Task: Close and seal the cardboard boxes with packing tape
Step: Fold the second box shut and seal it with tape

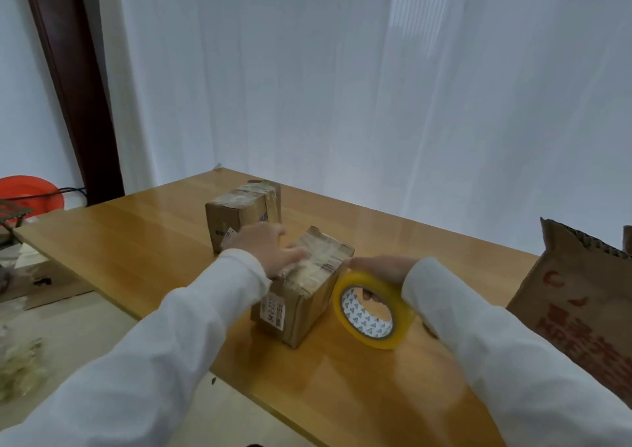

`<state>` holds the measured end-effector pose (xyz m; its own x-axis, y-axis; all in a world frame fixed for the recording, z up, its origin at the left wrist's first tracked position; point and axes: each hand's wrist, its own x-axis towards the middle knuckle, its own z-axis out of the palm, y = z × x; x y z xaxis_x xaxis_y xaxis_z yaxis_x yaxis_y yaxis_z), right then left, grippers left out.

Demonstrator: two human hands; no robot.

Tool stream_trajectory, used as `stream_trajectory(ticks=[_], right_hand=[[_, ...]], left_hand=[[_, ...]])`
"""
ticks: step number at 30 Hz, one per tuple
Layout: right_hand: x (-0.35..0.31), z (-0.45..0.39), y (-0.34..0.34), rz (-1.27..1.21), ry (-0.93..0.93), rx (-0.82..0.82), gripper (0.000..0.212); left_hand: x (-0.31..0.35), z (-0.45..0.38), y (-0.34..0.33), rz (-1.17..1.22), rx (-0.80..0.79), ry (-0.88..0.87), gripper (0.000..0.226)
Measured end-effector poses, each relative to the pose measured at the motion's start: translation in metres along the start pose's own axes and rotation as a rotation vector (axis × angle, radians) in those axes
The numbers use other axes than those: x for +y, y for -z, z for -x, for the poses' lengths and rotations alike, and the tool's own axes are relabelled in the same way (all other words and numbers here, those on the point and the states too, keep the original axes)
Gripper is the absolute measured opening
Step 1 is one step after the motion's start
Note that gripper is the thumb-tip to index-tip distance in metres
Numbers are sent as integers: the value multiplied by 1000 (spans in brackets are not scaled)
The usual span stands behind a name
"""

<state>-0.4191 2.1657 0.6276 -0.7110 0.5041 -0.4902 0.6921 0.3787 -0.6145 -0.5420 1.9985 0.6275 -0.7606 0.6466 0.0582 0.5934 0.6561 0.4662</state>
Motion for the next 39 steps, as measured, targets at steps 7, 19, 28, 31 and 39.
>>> stream_trajectory(ticks=[7,19,28,31,39], right_hand=[[9,-11,-1,-88,81,-85,56],[-6,2,-4,50,24,-40,50],[-4,-15,-12,-54,42,-136,61],[-6,-18,-15,-76,54,-112,59],[6,-2,8,-411,231,-220,39]], left_hand=[[17,3,-31,-310,-55,-90,55],[-38,-15,-11,819,-265,370,41],[-30,-4,-30,-173,64,-54,93],[-23,-6,-36,-334,-129,-34,107],[-24,-21,-9,167,-185,82,91]])
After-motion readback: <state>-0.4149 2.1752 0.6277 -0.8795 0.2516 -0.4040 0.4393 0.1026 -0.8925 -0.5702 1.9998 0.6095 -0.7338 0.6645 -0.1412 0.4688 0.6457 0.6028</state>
